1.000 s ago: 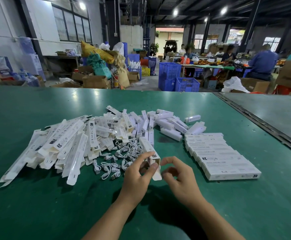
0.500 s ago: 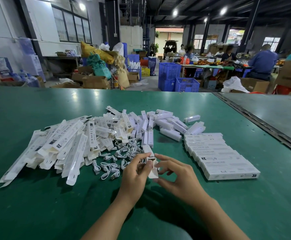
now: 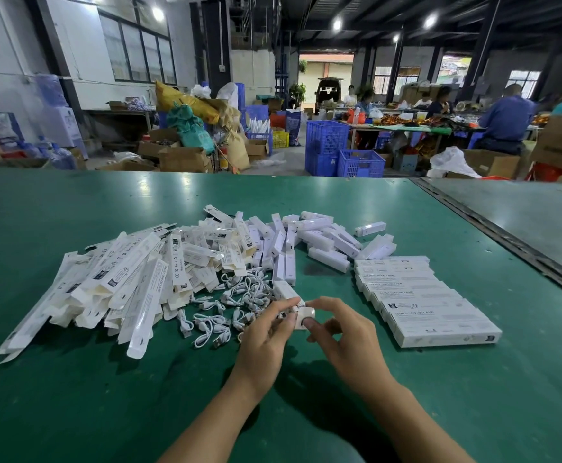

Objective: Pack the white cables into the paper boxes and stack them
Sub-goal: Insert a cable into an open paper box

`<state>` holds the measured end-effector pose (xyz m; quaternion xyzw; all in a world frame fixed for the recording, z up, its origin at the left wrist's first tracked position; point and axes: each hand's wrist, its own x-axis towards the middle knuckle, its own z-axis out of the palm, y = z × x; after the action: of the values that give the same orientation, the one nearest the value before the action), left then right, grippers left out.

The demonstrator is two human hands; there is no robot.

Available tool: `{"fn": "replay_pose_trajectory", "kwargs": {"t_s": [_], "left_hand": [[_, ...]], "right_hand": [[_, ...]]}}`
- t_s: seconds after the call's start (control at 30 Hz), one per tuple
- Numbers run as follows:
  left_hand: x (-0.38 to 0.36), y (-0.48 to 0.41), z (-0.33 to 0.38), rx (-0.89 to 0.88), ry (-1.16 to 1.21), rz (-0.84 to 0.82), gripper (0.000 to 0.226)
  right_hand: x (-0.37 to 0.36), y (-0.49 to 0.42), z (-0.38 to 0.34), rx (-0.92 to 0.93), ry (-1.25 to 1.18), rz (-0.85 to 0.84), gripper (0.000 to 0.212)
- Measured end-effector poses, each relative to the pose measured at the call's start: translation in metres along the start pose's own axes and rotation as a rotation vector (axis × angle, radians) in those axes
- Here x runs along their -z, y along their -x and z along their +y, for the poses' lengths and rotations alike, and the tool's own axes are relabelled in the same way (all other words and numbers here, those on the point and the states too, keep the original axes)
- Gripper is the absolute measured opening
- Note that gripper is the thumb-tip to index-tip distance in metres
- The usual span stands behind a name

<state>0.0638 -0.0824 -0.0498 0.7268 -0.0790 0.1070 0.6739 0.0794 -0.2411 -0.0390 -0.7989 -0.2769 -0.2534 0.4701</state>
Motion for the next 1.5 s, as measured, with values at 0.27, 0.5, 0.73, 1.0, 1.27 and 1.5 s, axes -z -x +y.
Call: {"fn": "replay_pose_trajectory", "kwargs": {"t_s": [0.27, 0.5, 0.73, 1.0, 1.27, 1.5], "left_hand": [[0.000, -0.001, -0.001, 0.033, -0.012, 0.011, 0.037], [-0.001, 0.000, 0.000, 0.033, -0.022, 0.009, 0.032], [0.000, 0.002, -0.001, -0.059, -0.091, -0.014, 0.032], [0.001, 0.002, 0.001, -0.132, -0.168, -0.001, 0.026], [0.001, 0.002, 0.002, -0.133, -0.180, -0.008, 0.027], [0.000, 0.004, 0.010, -0.181, -0.249, -0.034, 0.025]], "right_hand": [[0.000, -0.001, -0.004, 0.084, 0.018, 0.032, 0.011], [0.003, -0.001, -0.006, 0.081, 0.021, 0.062, 0.009], [0.004, -0.001, -0.007, -0.081, -0.093, 0.045, 0.007], [0.005, 0.001, -0.008, -0.312, -0.286, -0.003, 0.018], [0.003, 0.001, -0.013, -0.416, -0.306, 0.019, 0.018], [0.009, -0.009, -0.020, -0.940, -0.892, -0.202, 0.053]]}}
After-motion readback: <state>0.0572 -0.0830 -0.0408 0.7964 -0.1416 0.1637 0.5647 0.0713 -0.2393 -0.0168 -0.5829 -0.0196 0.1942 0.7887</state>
